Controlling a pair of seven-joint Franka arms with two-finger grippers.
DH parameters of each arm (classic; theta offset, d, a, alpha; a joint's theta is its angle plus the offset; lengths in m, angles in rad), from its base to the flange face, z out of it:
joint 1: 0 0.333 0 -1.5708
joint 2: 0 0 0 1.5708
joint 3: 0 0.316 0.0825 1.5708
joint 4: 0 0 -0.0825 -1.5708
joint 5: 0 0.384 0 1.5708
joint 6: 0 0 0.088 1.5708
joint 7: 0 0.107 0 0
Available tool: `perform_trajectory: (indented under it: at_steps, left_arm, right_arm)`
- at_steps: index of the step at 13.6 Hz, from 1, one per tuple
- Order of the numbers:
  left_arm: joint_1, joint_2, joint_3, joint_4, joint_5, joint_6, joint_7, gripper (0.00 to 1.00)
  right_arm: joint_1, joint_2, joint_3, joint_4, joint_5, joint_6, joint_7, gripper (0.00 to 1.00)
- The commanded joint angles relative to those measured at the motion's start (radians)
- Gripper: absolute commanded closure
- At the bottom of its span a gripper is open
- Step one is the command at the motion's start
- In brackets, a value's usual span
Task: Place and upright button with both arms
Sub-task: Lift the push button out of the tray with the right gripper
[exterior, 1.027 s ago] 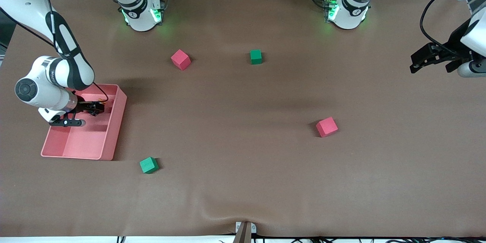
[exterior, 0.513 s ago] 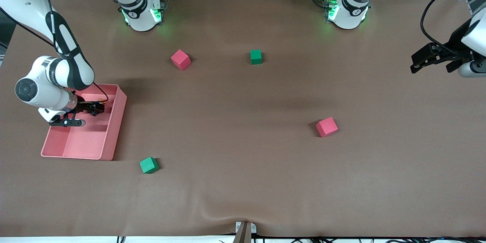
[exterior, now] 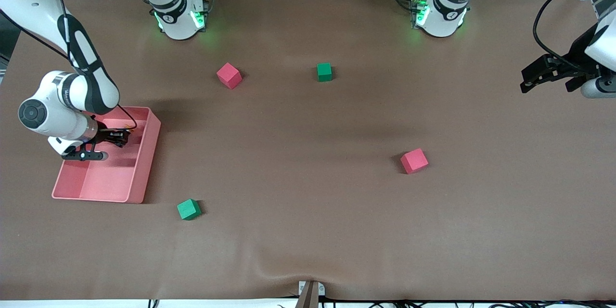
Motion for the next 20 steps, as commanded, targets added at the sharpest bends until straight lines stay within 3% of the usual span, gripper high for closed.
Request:
perform_trajectory:
  at_steps: [1,7,11,14,20]
  left_arm:
    - [0.005,0.002,-0.006,0.015,0.002,-0.009,-0.009,0.00]
    - [0.004,0.004,-0.006,0.015,0.002,-0.009,-0.014,0.00]
    - [0.004,0.004,-0.006,0.015,-0.001,-0.008,-0.014,0.00]
    - [0.005,0.004,-0.006,0.015,0.001,-0.008,-0.014,0.00]
    - [0.004,0.005,-0.007,0.013,-0.001,-0.008,-0.014,0.00]
  right_arm:
    - [-0.029,-0.036,0.012,0.031,-0.021,-0.048,-0.077,0.83]
    - [-0.040,-0.084,0.020,0.165,-0.019,-0.223,-0.137,0.83]
    - [0.005,-0.101,0.058,0.255,-0.012,-0.327,-0.132,0.82]
    - [0.104,-0.087,0.093,0.366,-0.003,-0.423,-0.131,0.82]
    - [0.385,-0.050,0.109,0.449,-0.003,-0.348,-0.131,0.81]
